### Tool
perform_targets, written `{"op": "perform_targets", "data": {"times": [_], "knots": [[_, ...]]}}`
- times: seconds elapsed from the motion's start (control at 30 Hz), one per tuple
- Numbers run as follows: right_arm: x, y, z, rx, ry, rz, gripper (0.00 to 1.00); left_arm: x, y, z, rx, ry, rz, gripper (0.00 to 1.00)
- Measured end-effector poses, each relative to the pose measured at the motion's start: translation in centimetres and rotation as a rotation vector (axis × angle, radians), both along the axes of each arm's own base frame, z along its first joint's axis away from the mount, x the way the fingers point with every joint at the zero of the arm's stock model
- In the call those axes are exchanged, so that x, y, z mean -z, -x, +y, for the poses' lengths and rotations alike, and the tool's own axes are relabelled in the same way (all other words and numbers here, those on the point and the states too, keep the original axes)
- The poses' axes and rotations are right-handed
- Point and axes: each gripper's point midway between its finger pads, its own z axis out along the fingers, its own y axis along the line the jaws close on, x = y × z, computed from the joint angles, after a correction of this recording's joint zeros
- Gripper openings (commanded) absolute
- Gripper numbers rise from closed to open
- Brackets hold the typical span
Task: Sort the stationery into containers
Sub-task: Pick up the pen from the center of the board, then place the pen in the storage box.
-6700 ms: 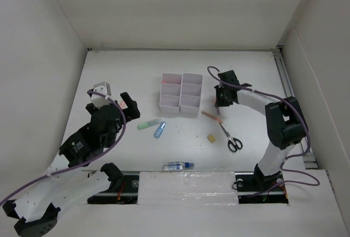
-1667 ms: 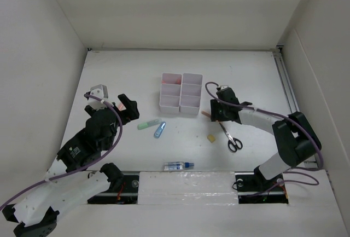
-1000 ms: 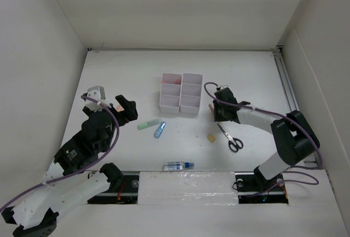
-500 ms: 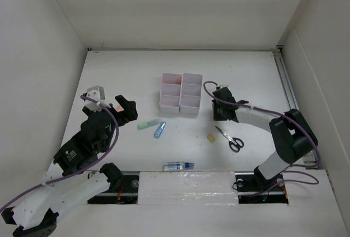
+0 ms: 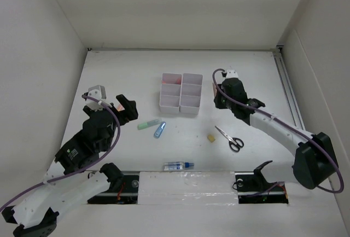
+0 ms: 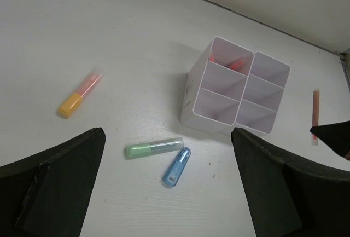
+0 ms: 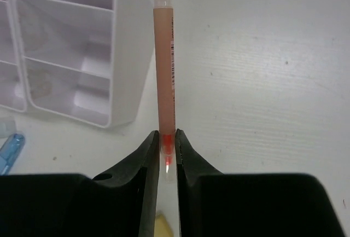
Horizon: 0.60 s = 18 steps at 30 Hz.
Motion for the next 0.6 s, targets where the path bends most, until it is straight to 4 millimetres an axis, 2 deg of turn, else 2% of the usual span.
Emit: {"op": "perform_targets", "data": {"times": [0.17, 0.27, 0.43, 0.53, 0.6], "knots": [[-3.8, -0.9, 2.0, -0.125, -0.012, -0.156, 0.00, 0.0, -0.1, 0.1, -0.010, -0.001, 0.000, 1.00], [-6.4, -1.9, 3.9, -0.231, -0.039, -0.258, 0.00, 0.0, -0.1, 0.2, -0.017, 0.002, 0.001, 1.00], [-12.4, -4.0, 9.0, -0.473, -0.116, -0.468, 0.00, 0.3, -0.3, 0.1, -0.027, -0.007, 0.010, 1.00], [-15.1, -4.9, 12.0, -0.612, -0.156, -0.581, 0.00, 0.4, -0.4, 0.1, -0.027, -0.009, 0.013, 1.00], [-16.3, -5.7, 14.0, -0.714, -0.190, -0.637, 0.00, 0.4, -0.4, 0.1, -0.028, -0.008, 0.013, 1.00]]}}
